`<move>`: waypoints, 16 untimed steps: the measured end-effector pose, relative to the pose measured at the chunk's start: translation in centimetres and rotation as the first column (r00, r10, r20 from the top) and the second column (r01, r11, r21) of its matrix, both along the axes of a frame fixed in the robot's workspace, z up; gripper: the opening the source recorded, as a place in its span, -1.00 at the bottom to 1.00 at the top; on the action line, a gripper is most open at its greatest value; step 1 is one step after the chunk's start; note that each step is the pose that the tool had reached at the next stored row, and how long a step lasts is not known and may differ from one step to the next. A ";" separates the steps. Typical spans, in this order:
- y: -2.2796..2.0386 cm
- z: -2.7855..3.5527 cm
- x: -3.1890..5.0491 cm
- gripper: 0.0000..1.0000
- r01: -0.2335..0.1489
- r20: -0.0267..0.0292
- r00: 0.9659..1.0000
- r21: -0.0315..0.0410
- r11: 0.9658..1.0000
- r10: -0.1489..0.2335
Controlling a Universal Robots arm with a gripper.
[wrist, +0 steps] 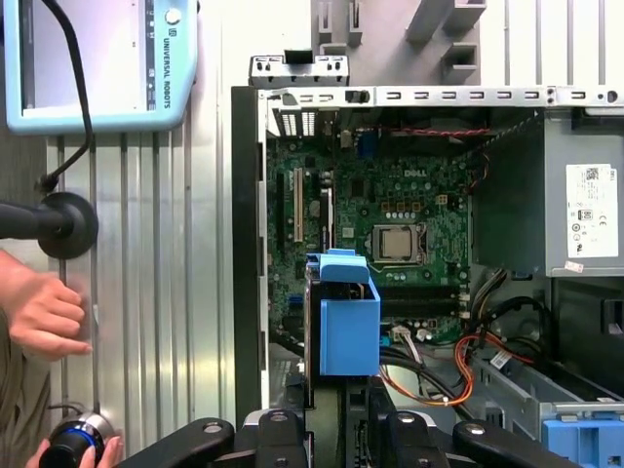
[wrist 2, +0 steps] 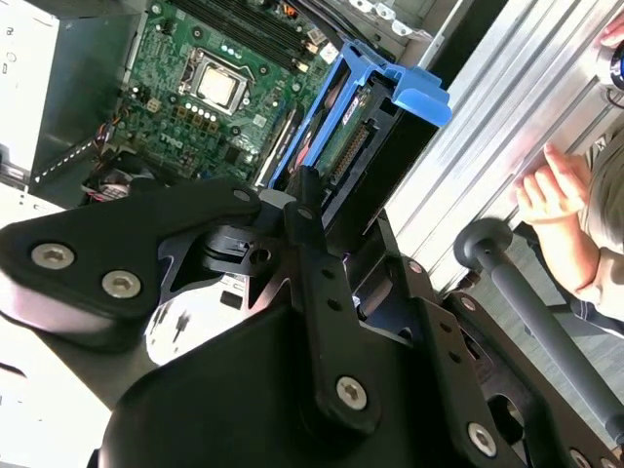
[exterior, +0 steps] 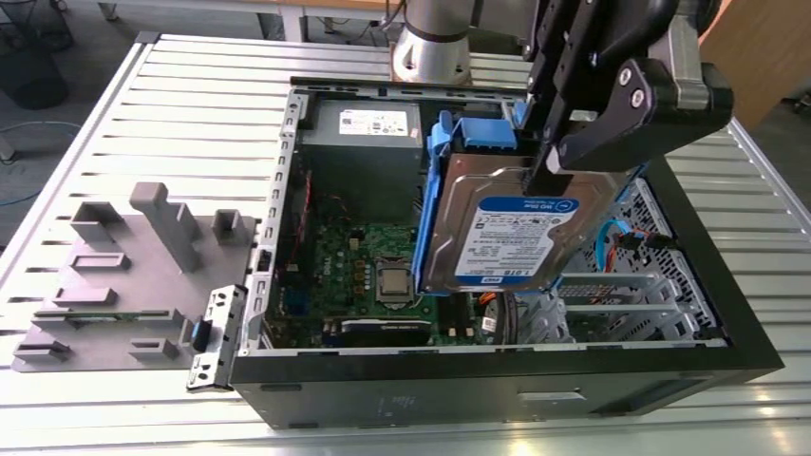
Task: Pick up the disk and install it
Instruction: 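Pick up the disk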
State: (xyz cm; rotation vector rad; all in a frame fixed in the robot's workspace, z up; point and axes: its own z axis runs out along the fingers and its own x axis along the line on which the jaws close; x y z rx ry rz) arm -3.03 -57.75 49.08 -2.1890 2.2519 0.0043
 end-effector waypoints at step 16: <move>0.04 -0.11 4.45 -0.31 0.000 0.000 1.000 0.000 1.000 0.000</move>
